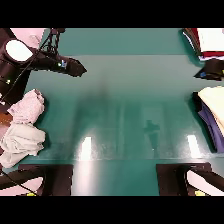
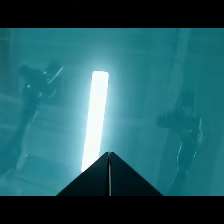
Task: Fold the shirts.
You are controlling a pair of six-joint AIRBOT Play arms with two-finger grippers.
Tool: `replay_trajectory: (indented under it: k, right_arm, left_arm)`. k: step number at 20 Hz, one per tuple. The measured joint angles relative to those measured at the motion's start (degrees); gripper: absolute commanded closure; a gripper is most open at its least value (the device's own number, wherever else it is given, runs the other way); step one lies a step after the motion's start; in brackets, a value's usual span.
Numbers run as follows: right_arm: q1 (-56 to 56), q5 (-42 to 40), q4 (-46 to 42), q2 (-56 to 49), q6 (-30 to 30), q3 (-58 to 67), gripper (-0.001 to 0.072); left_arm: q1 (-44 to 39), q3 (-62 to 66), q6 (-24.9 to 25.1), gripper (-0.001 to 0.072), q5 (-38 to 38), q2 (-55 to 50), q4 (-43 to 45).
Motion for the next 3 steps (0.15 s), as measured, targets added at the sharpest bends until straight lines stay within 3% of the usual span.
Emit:
replay_trajectory:
  k: [3]
  right_arm:
    - [2.99, -1.18, 0.17, 0.0, 0.0, 0.0, 0.0687]
  left_arm:
    - [0.0, 0.0, 0.0, 0.0682, 0.55, 0.0, 0.0]
